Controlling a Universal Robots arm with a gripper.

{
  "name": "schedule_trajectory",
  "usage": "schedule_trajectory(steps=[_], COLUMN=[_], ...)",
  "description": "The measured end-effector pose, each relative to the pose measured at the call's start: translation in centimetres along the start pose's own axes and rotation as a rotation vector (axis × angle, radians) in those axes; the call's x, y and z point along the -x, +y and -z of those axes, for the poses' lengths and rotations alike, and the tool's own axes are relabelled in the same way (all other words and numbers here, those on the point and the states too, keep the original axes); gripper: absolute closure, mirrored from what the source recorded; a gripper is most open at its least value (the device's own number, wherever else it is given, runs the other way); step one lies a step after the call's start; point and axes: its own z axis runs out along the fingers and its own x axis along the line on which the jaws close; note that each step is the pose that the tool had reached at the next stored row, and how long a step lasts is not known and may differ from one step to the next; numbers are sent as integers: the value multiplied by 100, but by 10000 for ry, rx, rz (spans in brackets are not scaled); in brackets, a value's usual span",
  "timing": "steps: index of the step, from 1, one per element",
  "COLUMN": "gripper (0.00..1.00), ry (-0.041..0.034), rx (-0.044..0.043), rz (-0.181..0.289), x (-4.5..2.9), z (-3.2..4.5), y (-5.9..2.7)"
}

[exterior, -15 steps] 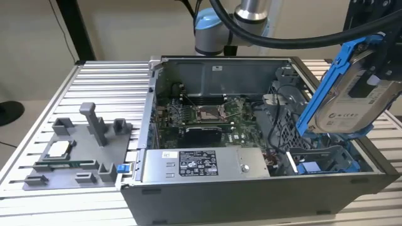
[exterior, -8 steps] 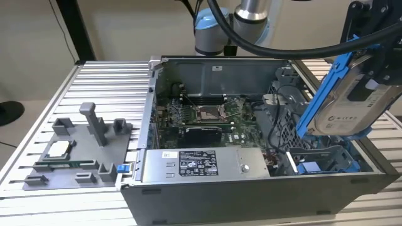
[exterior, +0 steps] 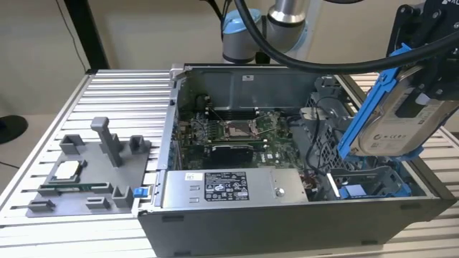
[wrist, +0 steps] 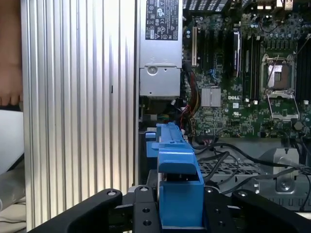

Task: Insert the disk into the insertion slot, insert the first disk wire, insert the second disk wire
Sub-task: 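Insert the disk into the insertion slot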

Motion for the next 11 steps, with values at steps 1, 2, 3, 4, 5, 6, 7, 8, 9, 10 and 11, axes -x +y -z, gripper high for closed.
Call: schedule_trajectory(steps=[1, 2, 3, 4, 5, 6, 7, 8, 9, 10, 11], gripper=[100, 100, 100, 100, 100, 100, 100, 100, 100, 100, 100], ry=[-4, -7, -12, -16, -44, -66, -66, -66, -67, -67, -67], rx=[0, 0, 0, 0, 1, 1, 1, 2, 1, 2, 1], rz=[0, 0, 0, 0, 1, 3, 2, 3, 3, 3, 3], x=[0, 0, 0, 0, 0, 0, 0, 0, 0, 0, 0], z=[0, 0, 0, 0, 0, 0, 0, -1, -3, -6, -9], y=[0, 0, 0, 0, 0, 0, 0, 0, 0, 0, 0])
